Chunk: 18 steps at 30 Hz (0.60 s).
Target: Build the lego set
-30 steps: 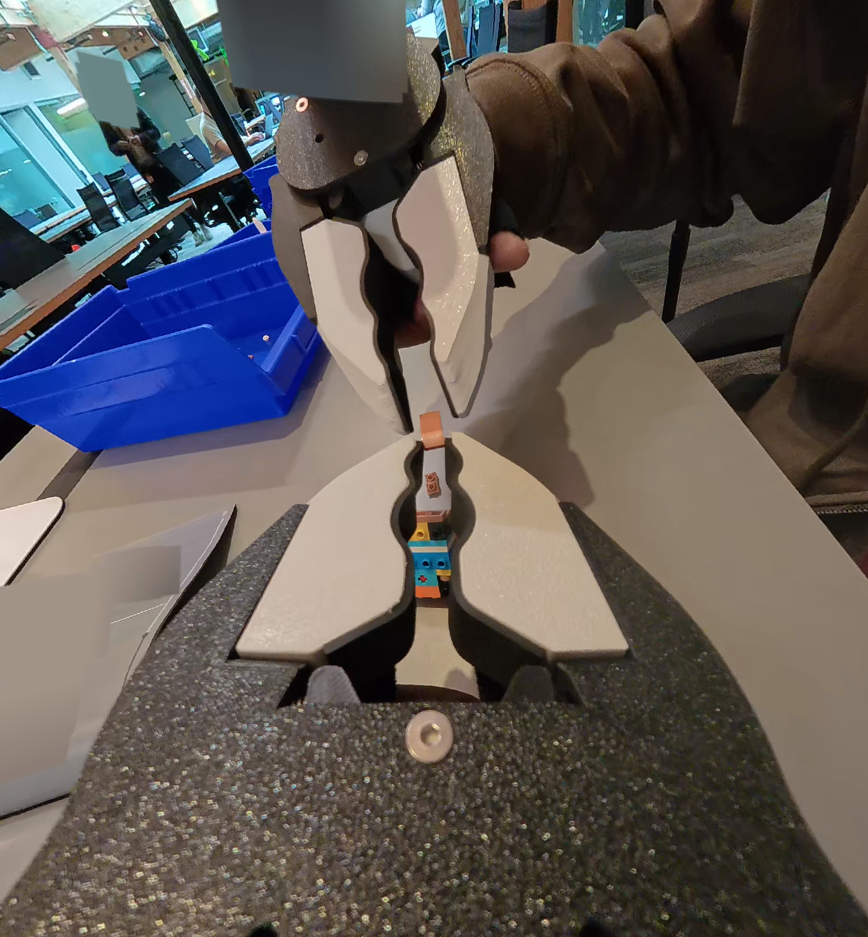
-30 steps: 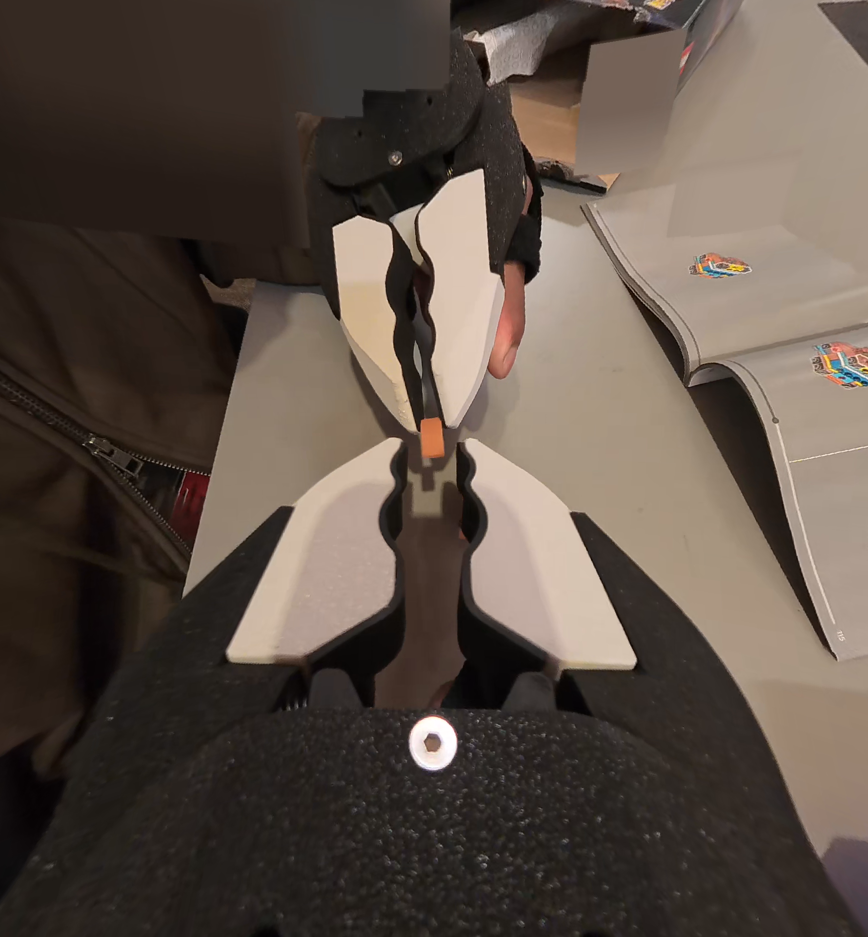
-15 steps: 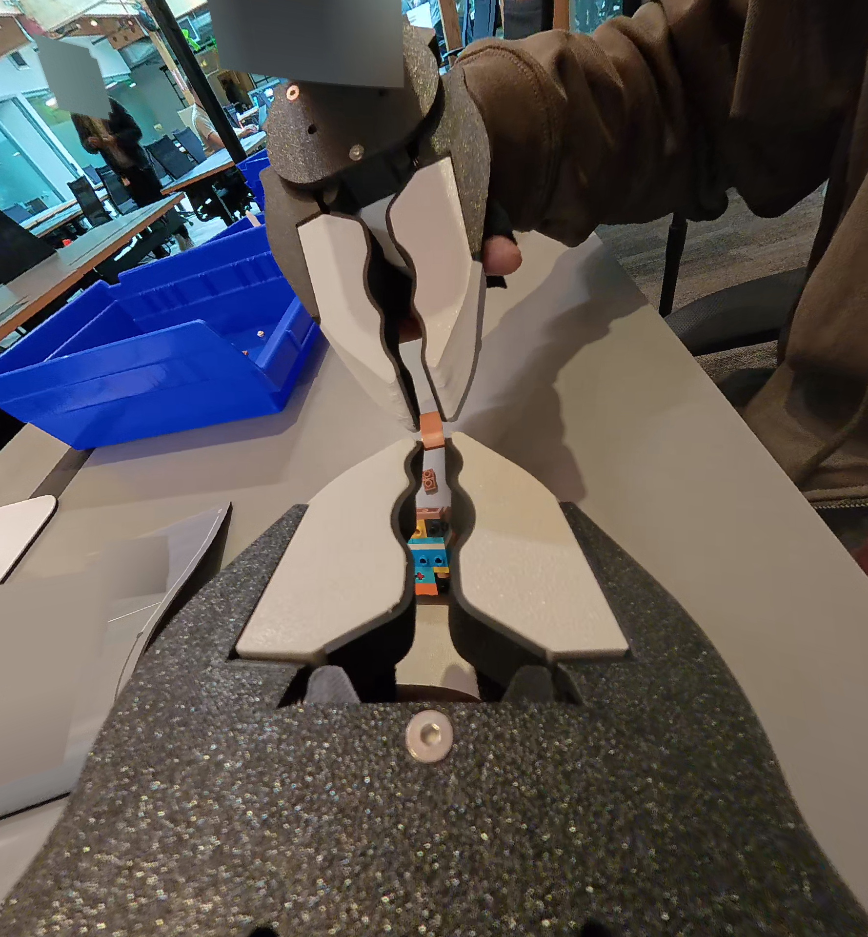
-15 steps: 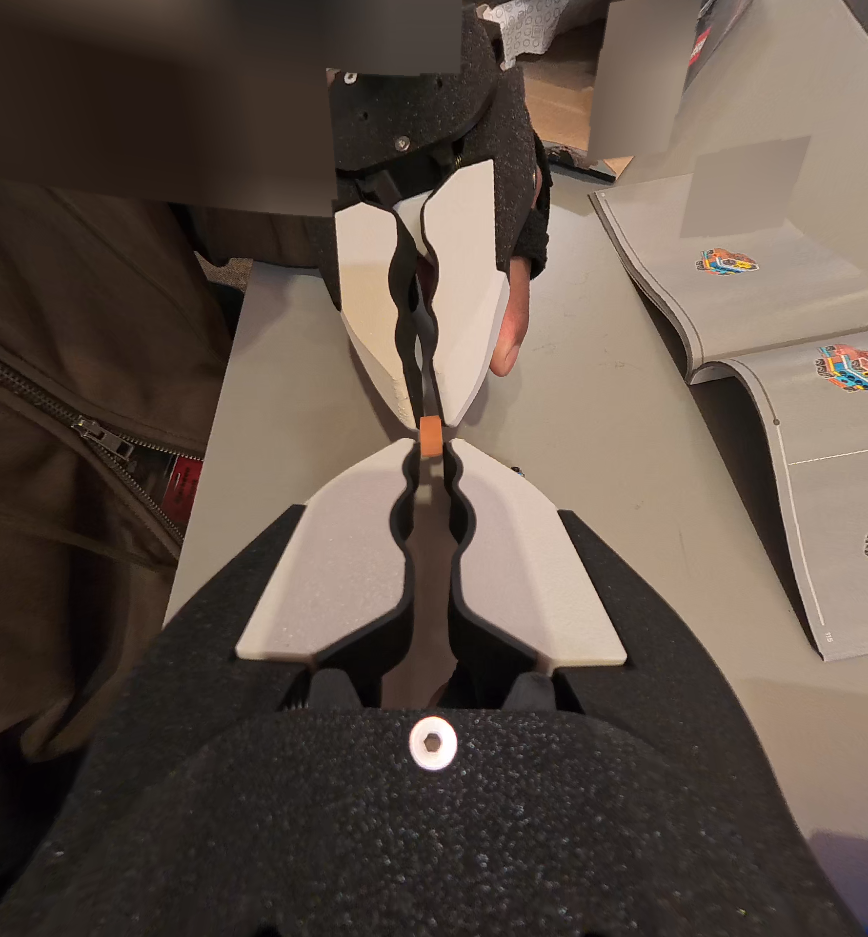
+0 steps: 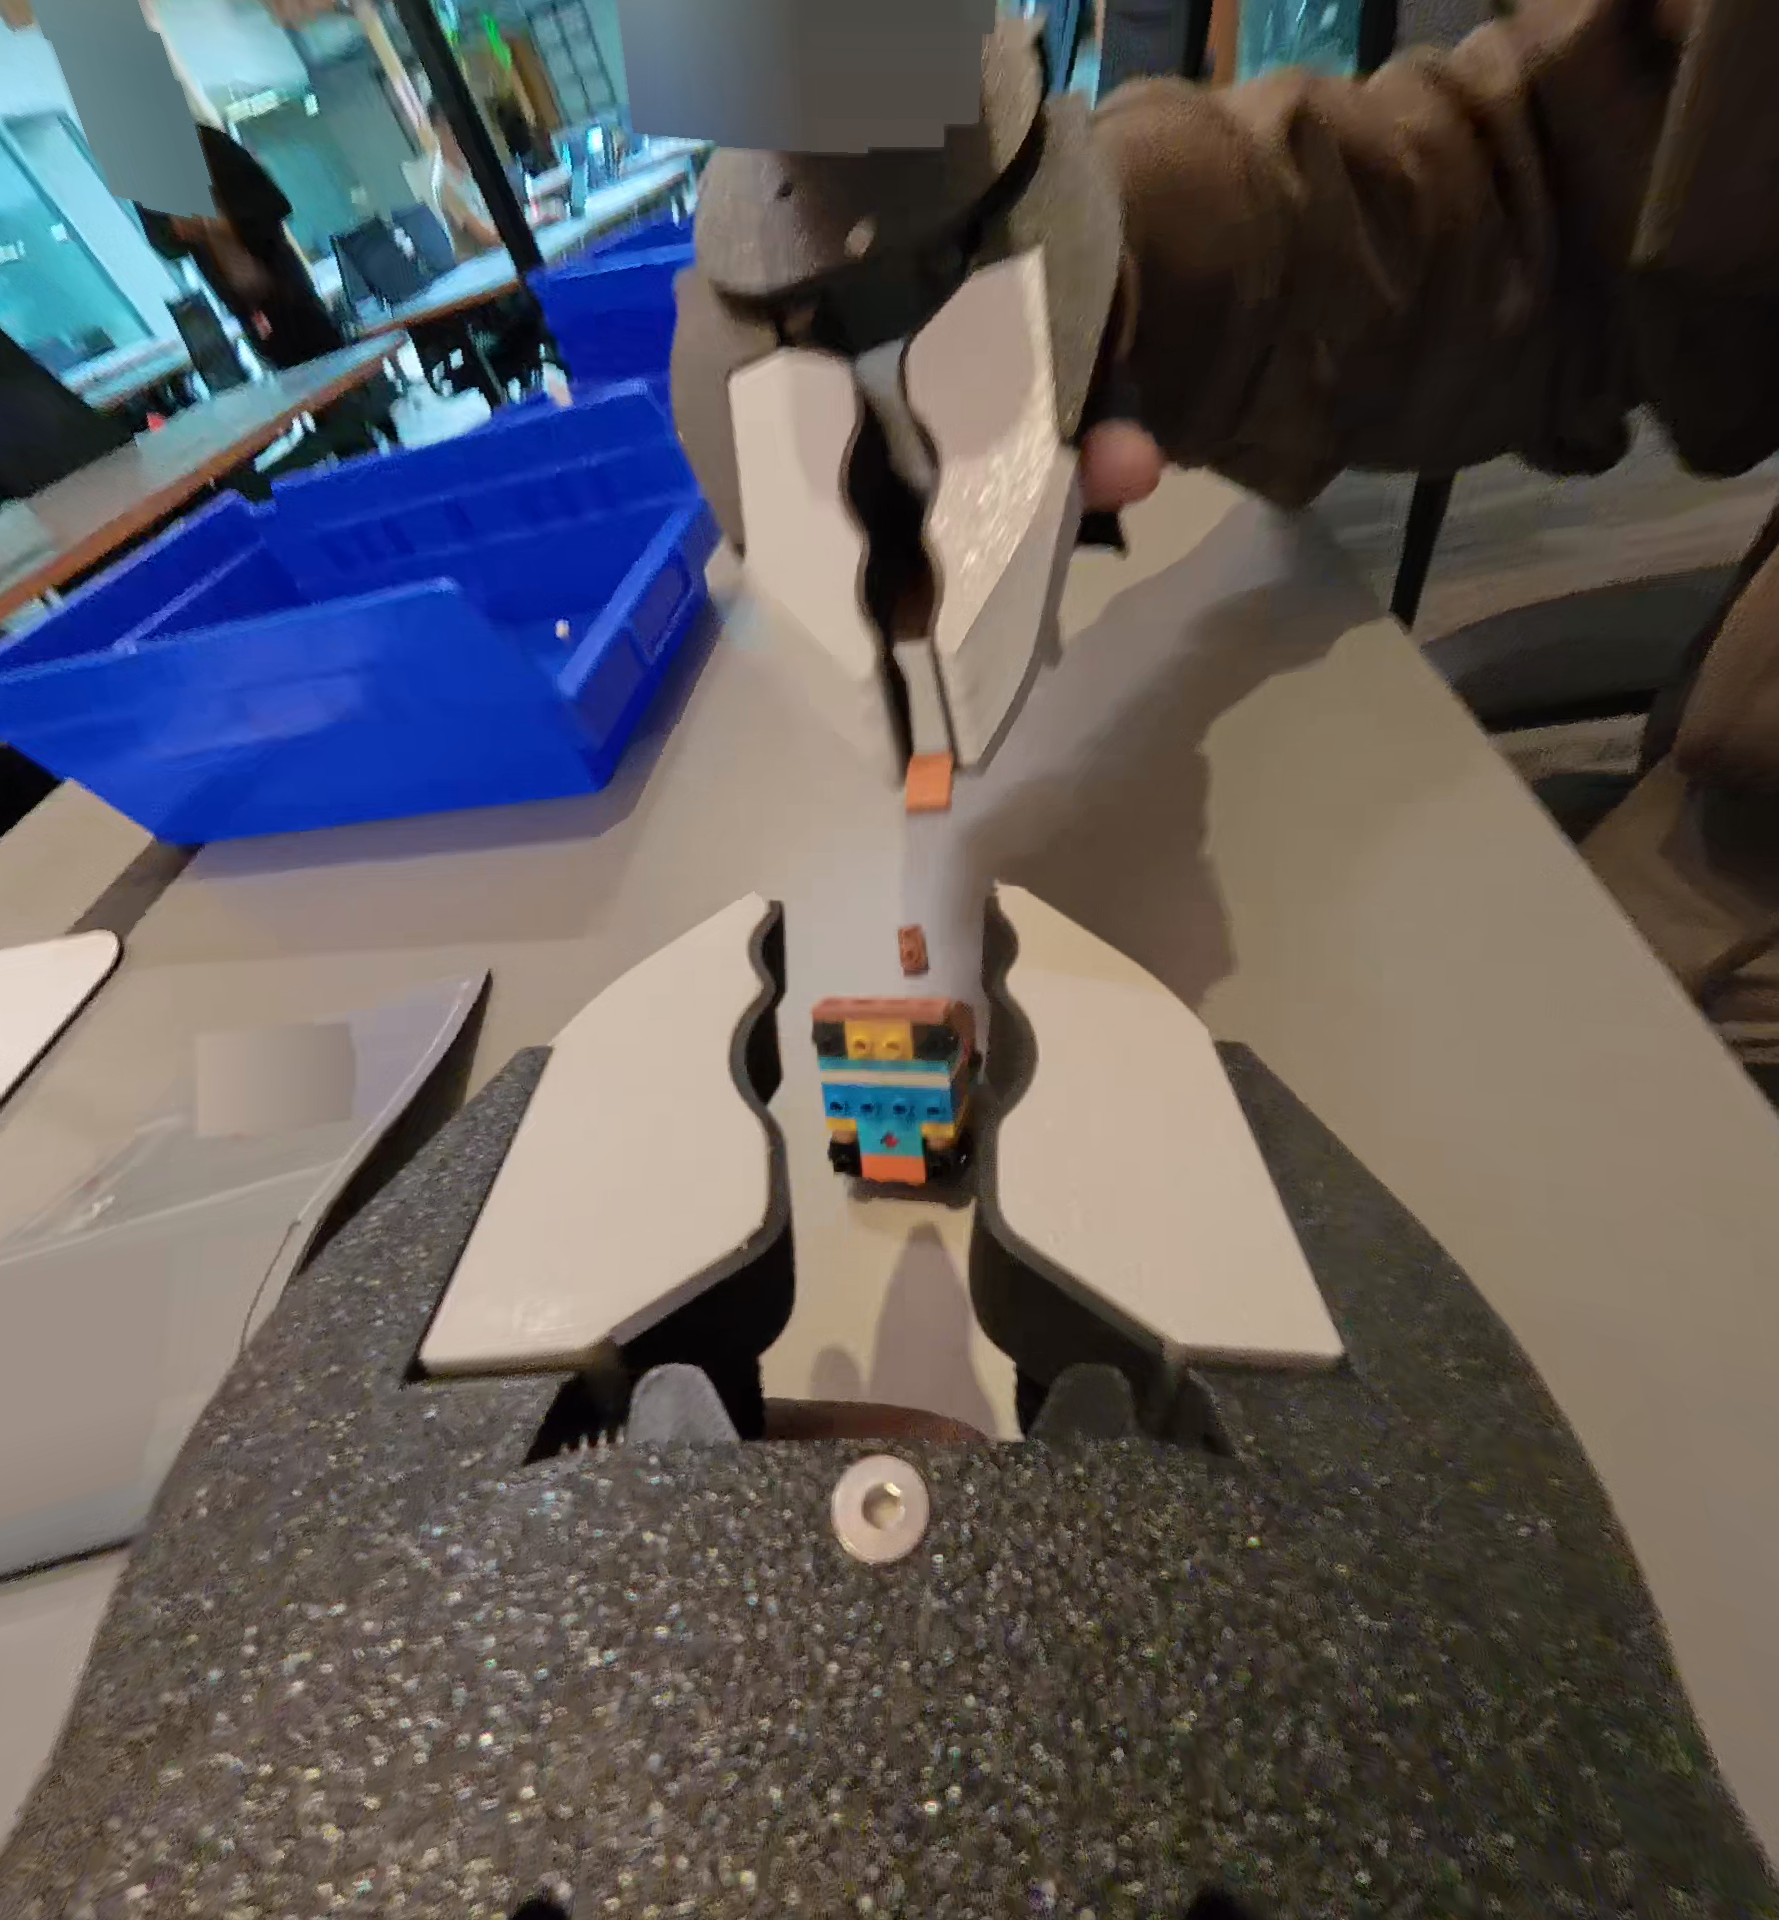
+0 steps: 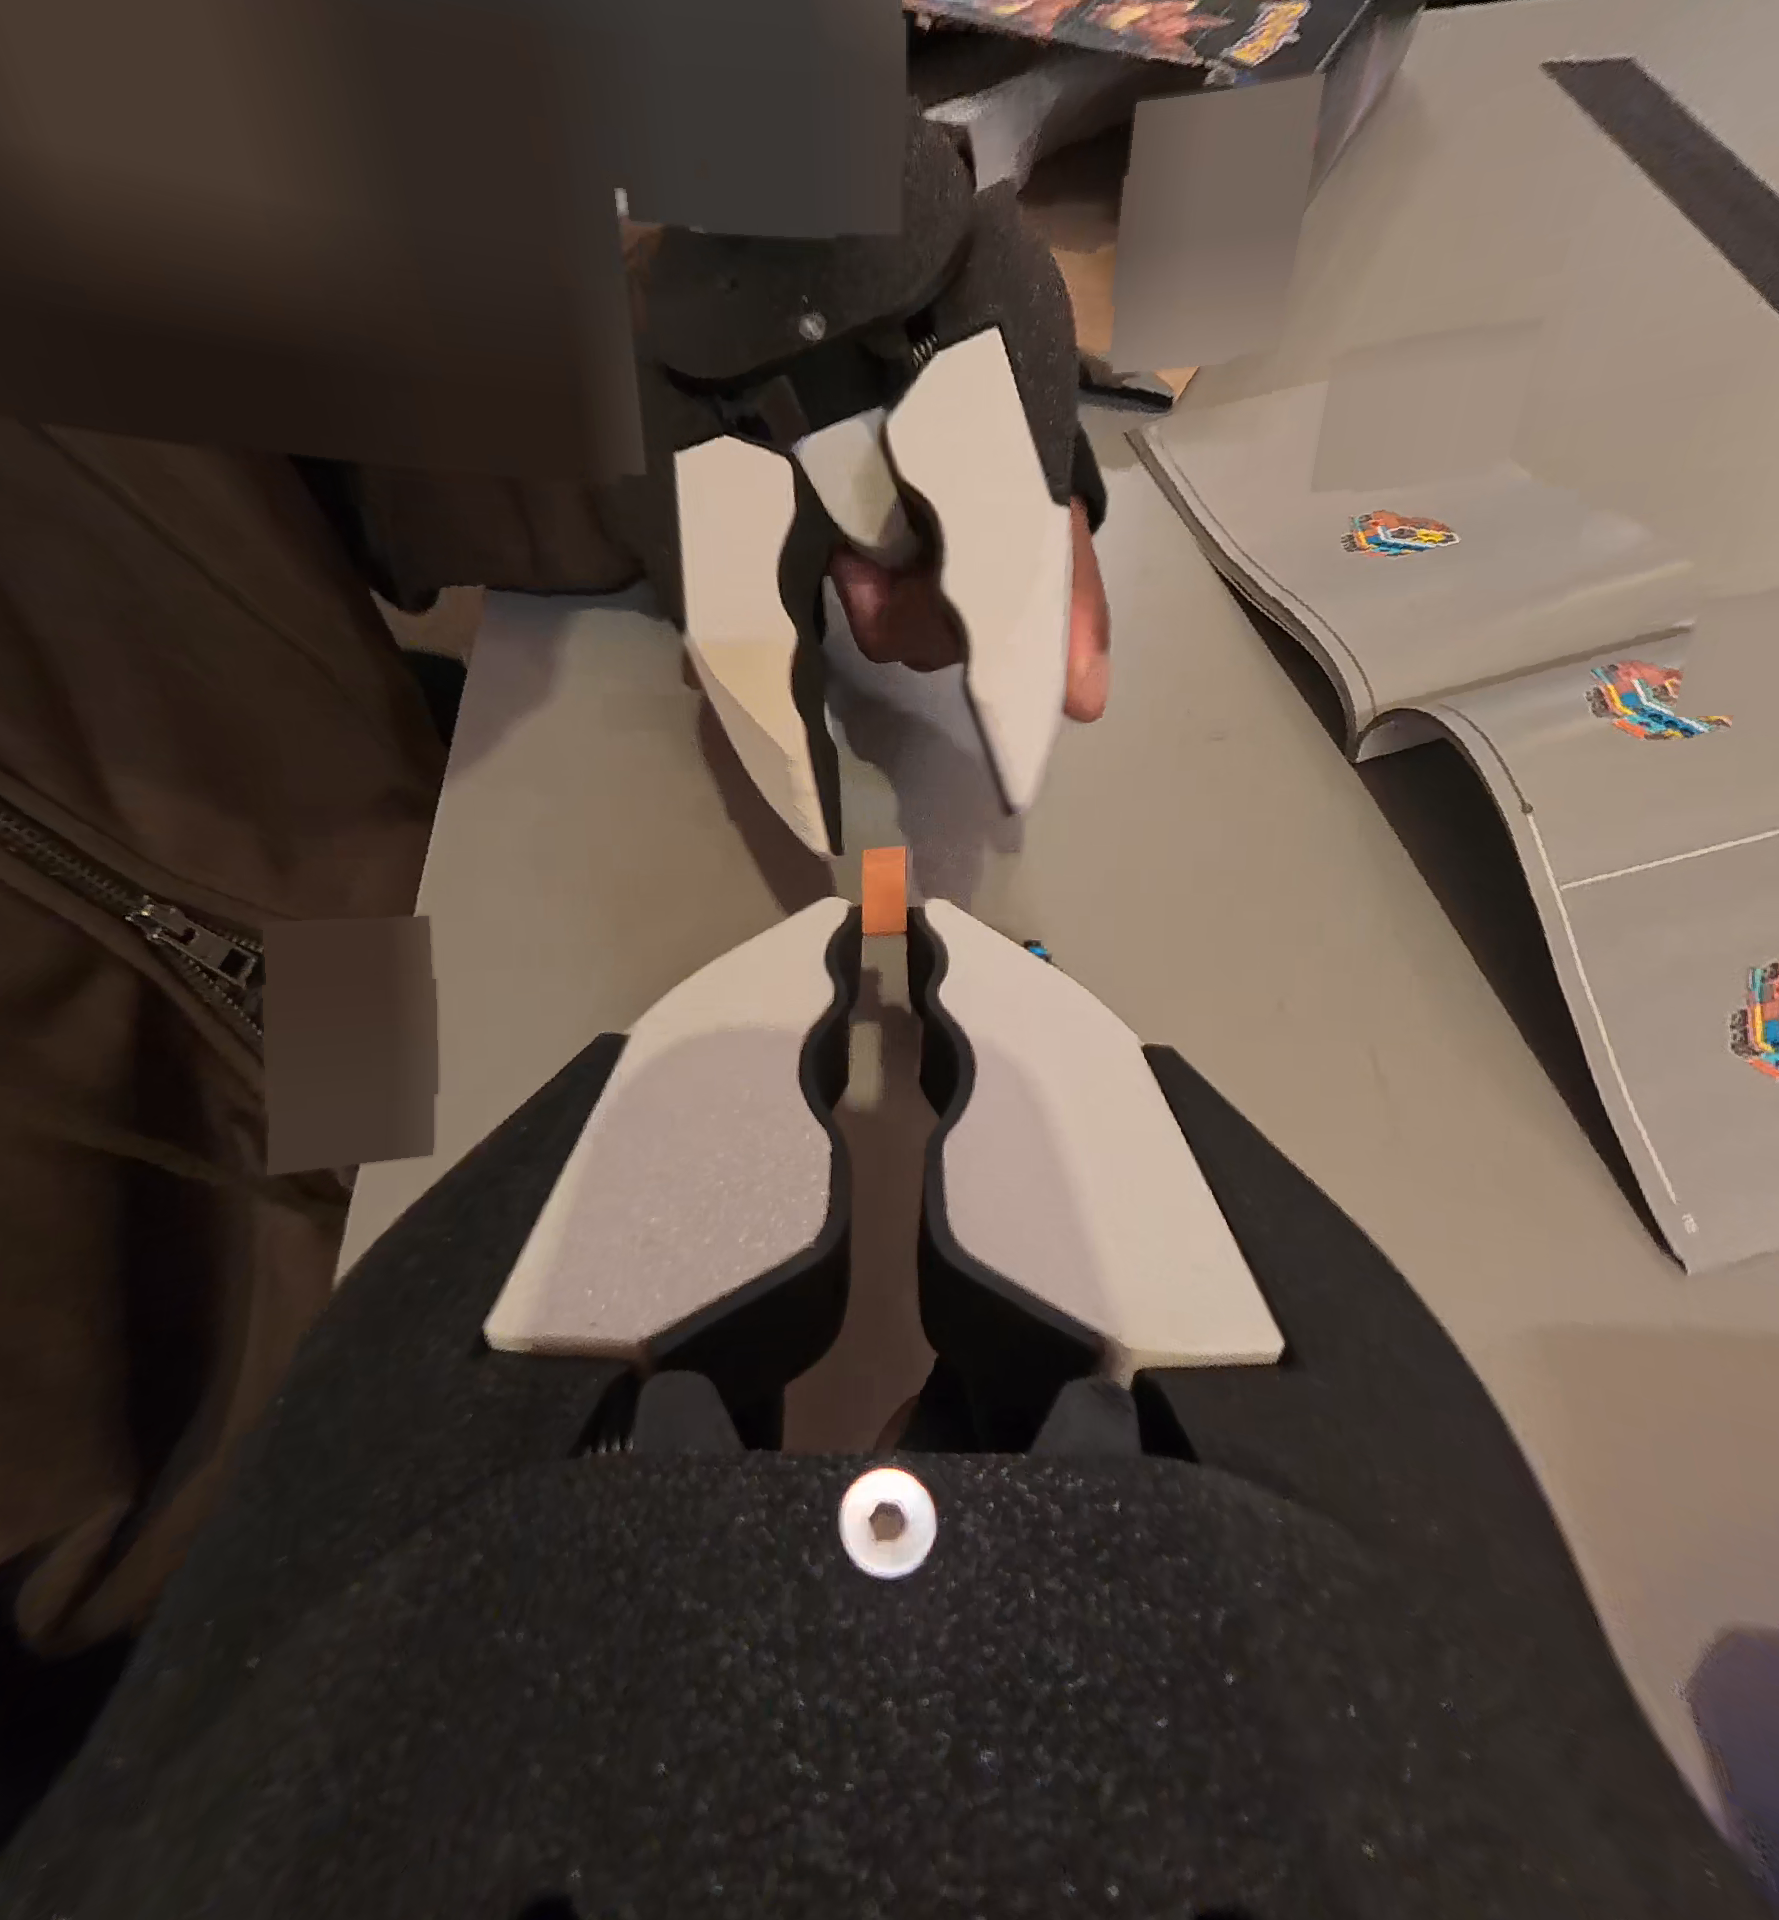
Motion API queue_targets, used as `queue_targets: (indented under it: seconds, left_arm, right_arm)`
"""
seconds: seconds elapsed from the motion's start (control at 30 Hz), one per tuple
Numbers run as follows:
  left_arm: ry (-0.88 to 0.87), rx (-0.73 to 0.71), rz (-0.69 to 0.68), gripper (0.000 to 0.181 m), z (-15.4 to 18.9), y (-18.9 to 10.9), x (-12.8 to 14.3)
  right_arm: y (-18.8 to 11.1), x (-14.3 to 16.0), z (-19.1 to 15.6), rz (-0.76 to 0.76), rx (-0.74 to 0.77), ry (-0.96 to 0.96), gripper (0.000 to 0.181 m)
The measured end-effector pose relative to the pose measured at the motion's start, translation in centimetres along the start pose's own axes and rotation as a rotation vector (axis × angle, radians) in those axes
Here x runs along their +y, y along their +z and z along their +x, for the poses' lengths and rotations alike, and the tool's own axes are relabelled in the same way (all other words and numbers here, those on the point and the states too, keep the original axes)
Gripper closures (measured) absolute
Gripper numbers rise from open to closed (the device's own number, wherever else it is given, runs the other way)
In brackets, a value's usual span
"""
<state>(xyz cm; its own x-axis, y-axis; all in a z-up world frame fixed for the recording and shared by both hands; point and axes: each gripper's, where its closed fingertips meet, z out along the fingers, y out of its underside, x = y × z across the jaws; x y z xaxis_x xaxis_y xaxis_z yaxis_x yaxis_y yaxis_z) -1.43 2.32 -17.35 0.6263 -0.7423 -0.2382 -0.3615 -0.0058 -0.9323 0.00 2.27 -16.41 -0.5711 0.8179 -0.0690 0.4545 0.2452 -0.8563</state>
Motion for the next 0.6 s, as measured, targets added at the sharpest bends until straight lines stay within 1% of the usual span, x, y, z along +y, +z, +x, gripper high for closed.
queue_targets:
  seconds: [0.13,0.27,0.33,0.37,0.47,0.53,0.6]
  left_arm:
    - [0.045,0.0,-0.181,0.132,-0.2,1.2,3.7]
    - [0.041,0.055,-0.334,0.128,0.3,2.7,6.7]
    - [0.019,0.072,-0.359,0.13,0.2,3.4,6.8]
    - [0.002,0.095,-0.372,0.137,0.4,3.7,6.9]
    - [-0.023,0.125,-0.376,0.142,0.5,3.8,7.0]
    - [-0.013,0.122,-0.343,0.144,0.6,3.6,6.6]
    - [-0.022,0.106,-0.271,0.144,0.4,3.3,5.6]
  right_arm:
    - [-0.5,0.7,-0.4,0.096,0.015,0.069,0.173]
    - [-0.5,1.6,-0.5,0.176,0.018,0.135,0.173]
    - [-0.4,1.8,-0.5,0.201,0.016,0.159,0.173]
    - [-0.4,1.9,-0.4,0.208,0.017,0.166,0.173]
    - [-0.5,1.8,0.1,0.218,0.025,0.174,0.173]
    - [-0.5,1.5,0.4,0.222,0.029,0.178,0.173]
    - [-0.5,1.1,0.8,0.218,0.035,0.176,0.173]
